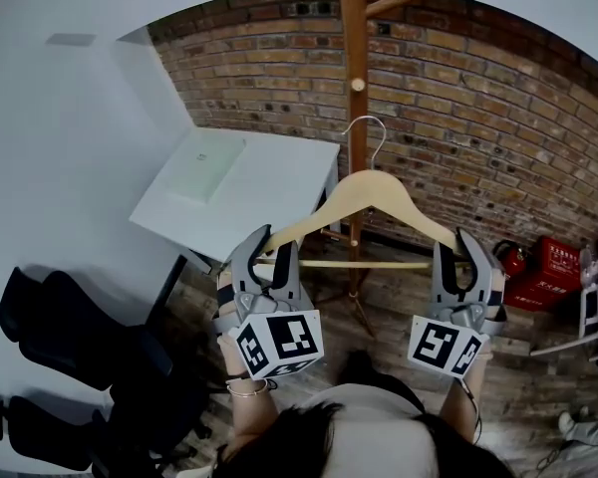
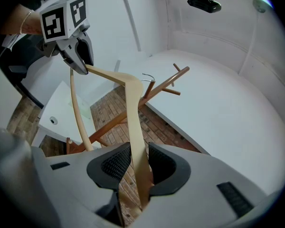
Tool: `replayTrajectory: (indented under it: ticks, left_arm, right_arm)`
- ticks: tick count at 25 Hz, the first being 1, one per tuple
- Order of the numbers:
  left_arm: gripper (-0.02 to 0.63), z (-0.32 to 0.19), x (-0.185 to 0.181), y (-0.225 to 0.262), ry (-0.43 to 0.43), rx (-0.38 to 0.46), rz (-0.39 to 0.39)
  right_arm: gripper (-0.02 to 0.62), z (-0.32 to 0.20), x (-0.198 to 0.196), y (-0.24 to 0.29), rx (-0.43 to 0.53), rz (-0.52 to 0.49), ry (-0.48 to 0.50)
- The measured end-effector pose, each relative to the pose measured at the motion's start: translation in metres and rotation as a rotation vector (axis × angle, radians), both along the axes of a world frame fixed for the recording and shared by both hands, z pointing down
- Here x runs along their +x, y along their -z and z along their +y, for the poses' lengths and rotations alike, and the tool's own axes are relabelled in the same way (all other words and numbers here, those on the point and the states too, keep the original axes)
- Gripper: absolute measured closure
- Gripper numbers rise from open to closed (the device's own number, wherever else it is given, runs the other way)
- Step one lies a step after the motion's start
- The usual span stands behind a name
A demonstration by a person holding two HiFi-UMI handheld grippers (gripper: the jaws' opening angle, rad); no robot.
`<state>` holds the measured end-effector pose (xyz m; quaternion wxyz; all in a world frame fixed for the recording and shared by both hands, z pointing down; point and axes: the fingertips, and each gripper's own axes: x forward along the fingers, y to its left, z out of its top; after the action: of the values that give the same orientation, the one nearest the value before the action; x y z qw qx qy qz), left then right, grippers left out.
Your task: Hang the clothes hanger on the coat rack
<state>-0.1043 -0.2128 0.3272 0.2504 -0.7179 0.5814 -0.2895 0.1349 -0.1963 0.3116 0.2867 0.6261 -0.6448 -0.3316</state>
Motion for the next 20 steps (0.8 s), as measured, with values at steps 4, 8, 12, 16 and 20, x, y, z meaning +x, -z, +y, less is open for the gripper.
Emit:
replayTrajectory:
  ticks: [4,8,12,16,20]
  left_arm:
    - [0.465,-0.006,0.001,0.005,0.004,0.006,0.000]
    - [0.466,-0.013,0.001,0.009,0.012,0.011,0.001]
    - [0.465,-0.019,0.000,0.012,0.018,0.015,0.001]
    - [0.466,-0.025,-0.003,0.018,0.025,0.022,0.003]
    - [0.465,-0.031,-0.004,0.024,0.029,0.028,0.004]
  right_arm:
    - [0.465,-0.009,0.001,0.004,0.009,-0.004,0.008]
    - [0.465,-0.018,0.001,0.009,0.017,-0.005,0.015]
    - [0.463,-0.025,0.000,0.013,0.023,-0.005,0.022]
    - [0.465,-0.033,-0.002,0.018,0.029,-0.008,0.029]
    - [0.465,-0.041,-0.004,0.021,0.029,-0.007,0.039]
